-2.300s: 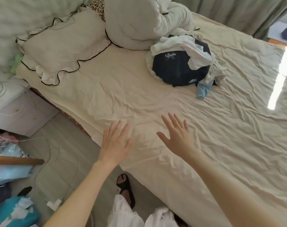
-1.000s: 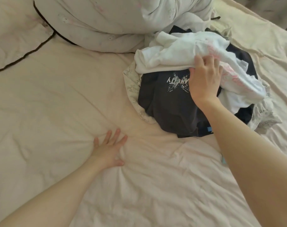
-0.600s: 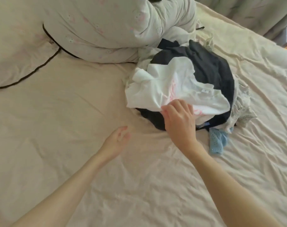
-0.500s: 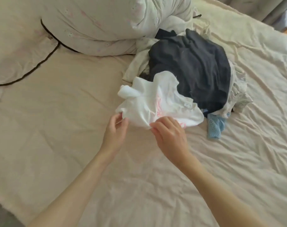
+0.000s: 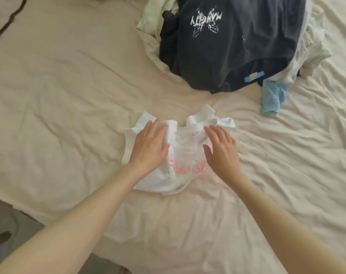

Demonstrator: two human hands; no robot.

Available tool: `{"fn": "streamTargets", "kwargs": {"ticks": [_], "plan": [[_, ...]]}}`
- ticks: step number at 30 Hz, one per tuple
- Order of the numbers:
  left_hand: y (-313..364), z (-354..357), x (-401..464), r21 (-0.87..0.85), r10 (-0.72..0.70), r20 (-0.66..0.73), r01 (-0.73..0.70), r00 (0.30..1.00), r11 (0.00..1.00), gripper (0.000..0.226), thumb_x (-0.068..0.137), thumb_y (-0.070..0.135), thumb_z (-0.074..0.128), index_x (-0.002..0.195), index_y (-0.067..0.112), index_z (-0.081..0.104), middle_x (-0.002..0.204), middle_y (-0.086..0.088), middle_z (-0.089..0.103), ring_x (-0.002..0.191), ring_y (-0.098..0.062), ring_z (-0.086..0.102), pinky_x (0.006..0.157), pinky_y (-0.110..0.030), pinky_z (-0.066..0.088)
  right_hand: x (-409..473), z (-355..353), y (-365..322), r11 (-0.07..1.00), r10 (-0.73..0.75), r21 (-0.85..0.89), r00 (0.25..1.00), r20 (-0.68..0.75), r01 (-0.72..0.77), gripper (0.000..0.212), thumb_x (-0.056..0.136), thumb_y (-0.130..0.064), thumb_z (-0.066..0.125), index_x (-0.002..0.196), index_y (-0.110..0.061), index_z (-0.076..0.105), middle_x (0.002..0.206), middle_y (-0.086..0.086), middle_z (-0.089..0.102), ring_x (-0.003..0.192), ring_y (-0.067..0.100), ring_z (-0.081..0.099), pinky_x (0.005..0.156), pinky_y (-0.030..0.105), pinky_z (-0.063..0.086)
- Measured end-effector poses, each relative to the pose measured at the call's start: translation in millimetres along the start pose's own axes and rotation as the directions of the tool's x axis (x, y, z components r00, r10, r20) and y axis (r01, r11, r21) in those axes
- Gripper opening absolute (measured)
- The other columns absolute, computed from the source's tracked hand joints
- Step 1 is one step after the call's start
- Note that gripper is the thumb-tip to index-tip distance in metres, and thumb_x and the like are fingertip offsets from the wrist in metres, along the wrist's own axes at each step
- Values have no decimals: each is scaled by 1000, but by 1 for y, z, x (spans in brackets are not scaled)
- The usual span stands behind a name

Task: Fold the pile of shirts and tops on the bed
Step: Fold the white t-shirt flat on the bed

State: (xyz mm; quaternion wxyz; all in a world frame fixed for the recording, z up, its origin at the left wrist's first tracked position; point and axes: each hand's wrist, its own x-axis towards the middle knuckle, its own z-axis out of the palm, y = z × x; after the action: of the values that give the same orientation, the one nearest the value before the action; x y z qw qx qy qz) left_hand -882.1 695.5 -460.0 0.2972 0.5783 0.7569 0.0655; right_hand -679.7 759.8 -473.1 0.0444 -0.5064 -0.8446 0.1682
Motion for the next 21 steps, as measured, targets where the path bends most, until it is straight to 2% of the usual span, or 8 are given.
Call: {"fn": "streamTargets", "kwargs": {"ticks": [3, 5, 7, 9, 12, 16, 18, 21], "plan": [[16, 4, 36, 73, 16, 66, -21, 998, 997, 68, 94, 39, 48, 149, 19, 14, 156, -11, 15, 143, -27, 13, 115, -45, 12, 32, -3, 7, 995, 85, -70, 988, 127, -77, 60, 92, -27, 58, 144, -14, 34, 149, 8, 36, 141, 29, 27, 113, 49, 17], [19, 6, 51, 105, -71, 113, 59, 991, 993, 66, 91, 41, 53, 144, 14, 25, 140, -16, 42, 130, -32, 38, 105, -41, 27, 47, -1, 16, 980, 177, -129, 953, 244, -149, 60, 95, -36, 50, 147, -16, 27, 148, 7, 38, 140, 27, 27, 115, 46, 7], [18, 5, 50, 83, -149, 90, 142, 985, 986, 43, 91, 30, 54, 127, 8, 44, 121, -14, 59, 112, -34, 53, 88, -36, 37, 51, 2, 22, 970, 212, -172, 938, 273, -169, 47, 95, -33, 48, 138, -13, 42, 135, 10, 50, 130, 31, 38, 114, 43, 9], [12, 3, 33, 14, -154, 14, 153, 988, 988, 21, 93, 25, 50, 101, 5, 53, 103, -16, 64, 100, -35, 57, 76, -35, 36, 46, 3, 26, 970, 206, -175, 958, 202, -172, 28, 94, -23, 44, 108, -6, 61, 109, 12, 61, 111, 33, 52, 110, 40, 18], [1, -7, -8, -153, -147, -18, 142, 989, 978, 35, 93, 30, 53, 67, 14, 36, 61, -7, 48, 77, -38, 53, 61, -36, 28, 26, 1, 31, 971, 212, -137, 970, 121, -195, 27, 94, -20, 45, 89, -1, 64, 94, 14, 64, 95, 33, 57, 101, 39, 27], [-13, -33, -54, -297, -130, -19, 119, 991, 947, 28, 88, 27, 62, 66, 23, 44, 52, 4, 40, 61, -28, 43, 56, -36, 30, -4, -21, 16, 952, 193, 240, 981, 10, -189, 18, 94, -16, 55, 90, -1, 64, 89, 13, 65, 86, 31, 57, 86, 36, 36], [-17, -48, -75, -359, -139, -48, 112, 989, 927, 26, 88, 25, 62, 68, 13, 50, 54, 1, 39, 59, -22, 36, 55, -30, 28, -16, -41, -1, 879, 248, 424, 969, -20, -217, 16, 93, -17, 57, 90, -4, 66, 85, 8, 65, 79, 23, 55, 72, 27, 37], [-14, -71, -109, -420, -141, -69, 99, 988, 902, 24, 89, 22, 61, 69, 11, 55, 59, 0, 41, 57, -11, 39, 55, -23, 29, -31, -69, -26, 829, 270, 510, 963, -9, -228, 17, 93, -18, 56, 81, -8, 62, 72, -2, 57, 63, 10, 45, 61, 13, 35]]}}
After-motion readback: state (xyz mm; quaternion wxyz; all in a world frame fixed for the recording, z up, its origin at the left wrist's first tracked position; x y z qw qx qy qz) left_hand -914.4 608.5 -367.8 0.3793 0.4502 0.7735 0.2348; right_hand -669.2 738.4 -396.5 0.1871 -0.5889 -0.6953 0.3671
